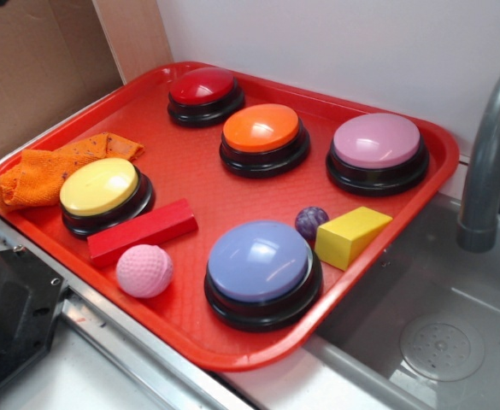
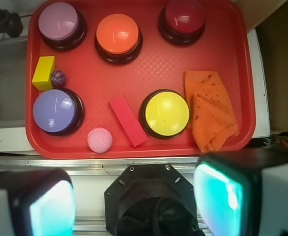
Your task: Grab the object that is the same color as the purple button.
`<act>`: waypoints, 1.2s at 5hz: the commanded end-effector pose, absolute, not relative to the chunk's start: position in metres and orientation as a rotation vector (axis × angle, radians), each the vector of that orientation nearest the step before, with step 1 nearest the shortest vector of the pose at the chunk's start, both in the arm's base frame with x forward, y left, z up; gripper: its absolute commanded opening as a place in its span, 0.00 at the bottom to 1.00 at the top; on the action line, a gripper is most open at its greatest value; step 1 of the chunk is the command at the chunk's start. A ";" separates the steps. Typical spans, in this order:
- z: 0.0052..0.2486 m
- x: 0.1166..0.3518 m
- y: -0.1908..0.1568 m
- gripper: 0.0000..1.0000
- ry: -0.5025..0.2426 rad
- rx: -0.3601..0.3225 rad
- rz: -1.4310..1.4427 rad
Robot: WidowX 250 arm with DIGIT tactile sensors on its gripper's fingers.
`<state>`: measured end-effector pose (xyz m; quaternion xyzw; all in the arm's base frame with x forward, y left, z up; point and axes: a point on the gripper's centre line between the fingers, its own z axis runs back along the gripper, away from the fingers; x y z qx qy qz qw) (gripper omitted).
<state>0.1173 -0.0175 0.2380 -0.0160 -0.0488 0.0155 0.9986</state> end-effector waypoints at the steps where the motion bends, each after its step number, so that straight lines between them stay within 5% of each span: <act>1: 0.238 0.117 -0.018 1.00 -0.098 -0.032 0.031; 3: 0.199 0.155 -0.059 1.00 -0.069 -0.047 0.189; 4: 0.170 0.184 -0.087 1.00 -0.114 -0.143 0.321; 6: 0.105 0.231 -0.118 1.00 -0.040 -0.145 0.477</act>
